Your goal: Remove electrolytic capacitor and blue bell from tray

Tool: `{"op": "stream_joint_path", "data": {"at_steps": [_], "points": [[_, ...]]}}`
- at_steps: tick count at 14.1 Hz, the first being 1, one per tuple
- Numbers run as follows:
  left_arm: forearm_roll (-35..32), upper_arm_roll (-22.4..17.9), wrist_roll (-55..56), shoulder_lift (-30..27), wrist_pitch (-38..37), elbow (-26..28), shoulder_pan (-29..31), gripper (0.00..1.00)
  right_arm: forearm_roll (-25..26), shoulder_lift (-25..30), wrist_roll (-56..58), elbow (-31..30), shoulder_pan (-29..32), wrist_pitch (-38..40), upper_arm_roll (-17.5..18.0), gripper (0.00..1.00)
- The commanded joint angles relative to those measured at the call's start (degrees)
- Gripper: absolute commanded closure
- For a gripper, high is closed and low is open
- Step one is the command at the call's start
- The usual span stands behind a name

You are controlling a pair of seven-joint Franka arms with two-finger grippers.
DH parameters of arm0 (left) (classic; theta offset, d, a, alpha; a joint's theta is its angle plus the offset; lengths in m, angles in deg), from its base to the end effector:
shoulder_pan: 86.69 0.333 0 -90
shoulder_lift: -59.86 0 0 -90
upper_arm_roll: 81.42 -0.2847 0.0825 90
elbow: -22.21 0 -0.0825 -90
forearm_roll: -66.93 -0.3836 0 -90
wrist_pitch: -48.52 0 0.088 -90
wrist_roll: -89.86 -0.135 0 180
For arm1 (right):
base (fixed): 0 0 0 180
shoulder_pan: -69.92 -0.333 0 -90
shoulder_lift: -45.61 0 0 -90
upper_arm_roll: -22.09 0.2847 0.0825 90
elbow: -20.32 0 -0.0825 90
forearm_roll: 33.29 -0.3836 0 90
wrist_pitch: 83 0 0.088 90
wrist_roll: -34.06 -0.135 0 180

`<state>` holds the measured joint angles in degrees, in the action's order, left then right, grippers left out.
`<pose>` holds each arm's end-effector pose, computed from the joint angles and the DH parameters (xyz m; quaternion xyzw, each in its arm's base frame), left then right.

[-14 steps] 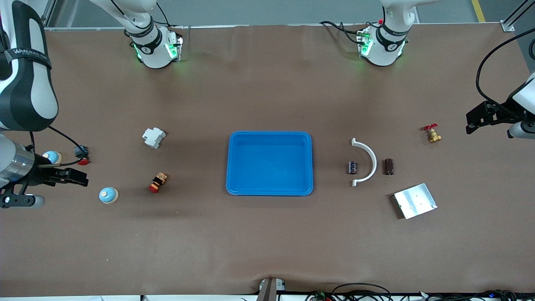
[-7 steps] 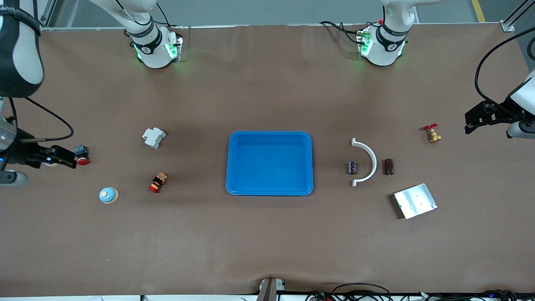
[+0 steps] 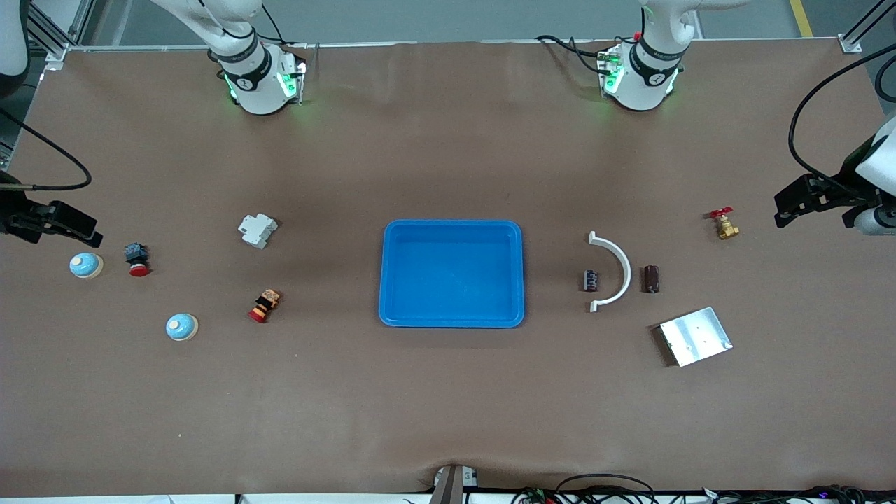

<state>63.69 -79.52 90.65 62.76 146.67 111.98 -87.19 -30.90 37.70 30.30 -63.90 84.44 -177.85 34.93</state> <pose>0.5841 -0.0172 0.5519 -0.9983 0.0166 -0.0485 0.0260 0.6002 -0.0306 0.5431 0.9985 -0.0476 0.0255 0.0051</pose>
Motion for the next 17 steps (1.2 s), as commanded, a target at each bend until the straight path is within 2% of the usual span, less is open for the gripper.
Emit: {"op": "stream_joint_path", "data": {"at_steps": [1,8,14,16,17], "points": [[0.17,1.09,0.79,-0.26,-0.95,-0.38,-0.03,0.00,-1.08,1.40,-0.55,-2.01,0.34,-0.68,0.26,0.00],[1.31,1.10,0.88,0.36,-0.95,-0.21,0.59,0.00,-0.46,2.02,0.33,-1.48,-0.54,-1.03,0.87,0.00],[1.31,1.10,1.49,0.44,-0.95,-0.38,0.41,0.00,-0.29,2.19,-0.64,-1.66,-3.70,-1.12,0.09,0.00],[1.31,1.10,1.49,0.44,-0.95,-0.47,0.50,0.00,-0.29,2.19,-0.73,-1.57,-5.54,-1.21,-1.66,0.00],[1.31,1.10,1.49,0.44,-0.95,-0.47,0.50,0.00,-0.63,2.19,-0.82,-1.57,-7.99,-1.12,-4.63,0.00]]}}
